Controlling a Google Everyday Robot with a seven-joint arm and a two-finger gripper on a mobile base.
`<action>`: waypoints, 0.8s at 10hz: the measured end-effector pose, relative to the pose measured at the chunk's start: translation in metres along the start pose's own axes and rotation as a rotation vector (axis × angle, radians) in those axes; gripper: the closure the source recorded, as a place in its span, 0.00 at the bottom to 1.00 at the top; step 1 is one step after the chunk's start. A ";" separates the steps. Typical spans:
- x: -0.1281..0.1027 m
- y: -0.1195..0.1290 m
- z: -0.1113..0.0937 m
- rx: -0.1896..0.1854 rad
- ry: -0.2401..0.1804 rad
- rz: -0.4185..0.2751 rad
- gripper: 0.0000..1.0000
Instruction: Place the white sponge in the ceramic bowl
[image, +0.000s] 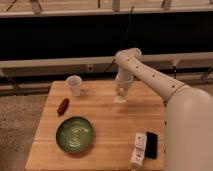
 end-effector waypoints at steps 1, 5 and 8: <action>-0.003 -0.001 -0.001 -0.003 0.001 -0.009 1.00; -0.026 -0.007 -0.005 -0.028 0.010 -0.070 1.00; -0.046 -0.016 -0.008 -0.046 0.017 -0.125 1.00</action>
